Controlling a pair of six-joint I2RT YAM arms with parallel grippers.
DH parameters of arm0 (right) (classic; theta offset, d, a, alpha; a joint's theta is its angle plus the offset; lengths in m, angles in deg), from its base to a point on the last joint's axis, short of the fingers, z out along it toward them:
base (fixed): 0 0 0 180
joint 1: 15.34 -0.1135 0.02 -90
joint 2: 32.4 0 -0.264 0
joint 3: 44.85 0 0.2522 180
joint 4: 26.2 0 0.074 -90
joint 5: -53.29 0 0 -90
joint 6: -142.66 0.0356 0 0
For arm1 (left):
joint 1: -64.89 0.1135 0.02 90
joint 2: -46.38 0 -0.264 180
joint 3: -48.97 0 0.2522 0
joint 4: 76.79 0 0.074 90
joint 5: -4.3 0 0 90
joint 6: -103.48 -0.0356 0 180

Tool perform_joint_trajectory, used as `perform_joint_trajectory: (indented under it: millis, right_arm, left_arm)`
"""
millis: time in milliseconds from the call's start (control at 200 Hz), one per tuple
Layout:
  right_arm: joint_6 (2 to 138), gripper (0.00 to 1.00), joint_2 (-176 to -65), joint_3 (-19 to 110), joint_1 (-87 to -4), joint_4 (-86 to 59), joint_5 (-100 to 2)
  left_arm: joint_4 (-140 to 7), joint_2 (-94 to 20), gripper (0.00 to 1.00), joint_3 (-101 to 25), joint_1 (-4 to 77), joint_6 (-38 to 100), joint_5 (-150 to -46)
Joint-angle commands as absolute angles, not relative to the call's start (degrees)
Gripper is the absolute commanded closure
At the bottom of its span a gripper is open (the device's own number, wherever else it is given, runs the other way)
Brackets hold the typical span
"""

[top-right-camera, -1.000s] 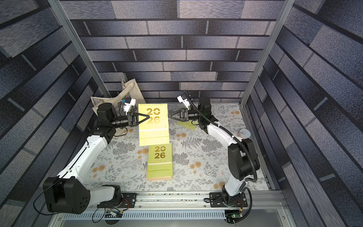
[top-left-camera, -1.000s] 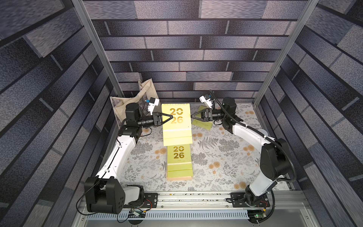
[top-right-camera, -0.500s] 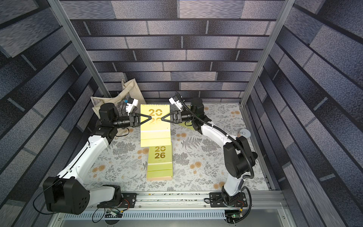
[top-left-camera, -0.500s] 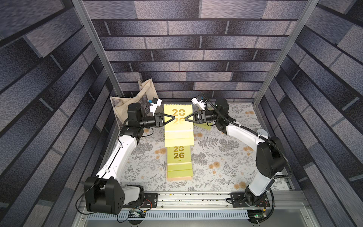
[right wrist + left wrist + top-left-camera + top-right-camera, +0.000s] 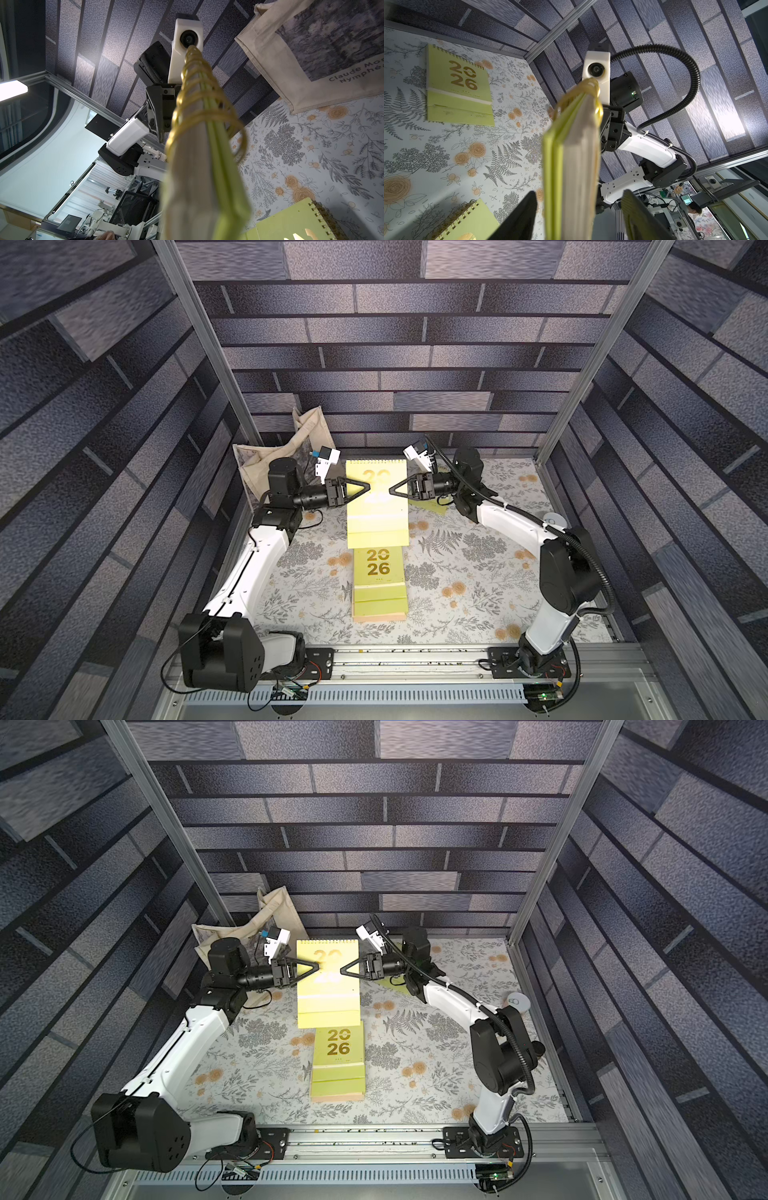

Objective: Stack the calendars
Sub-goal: Place the calendar at the calendar.

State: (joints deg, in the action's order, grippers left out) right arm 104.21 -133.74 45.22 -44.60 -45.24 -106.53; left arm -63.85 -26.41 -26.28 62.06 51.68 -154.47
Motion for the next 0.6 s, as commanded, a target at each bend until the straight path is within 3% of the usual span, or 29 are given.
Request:
perform_joint_trajectory:
  millis: [0, 296, 591]
  right_arm:
    - [103.0, 1.00, -131.9, 44.0, -45.0, -46.5, -105.7]
    - [104.9, 1.00, -129.7, 36.4, -45.3, -43.8, -102.7]
    - [104.8, 1.00, -128.5, 31.3, -47.0, -41.6, -100.0]
  left_arm:
    - [-60.0, -25.8, 0.00, -26.7, 64.4, 47.8, -153.9]
    - [-52.1, -24.3, 0.00, -27.9, 70.0, 44.7, -153.2]
    - [-54.8, -25.0, 0.00, -25.3, 70.6, 45.5, -153.0]
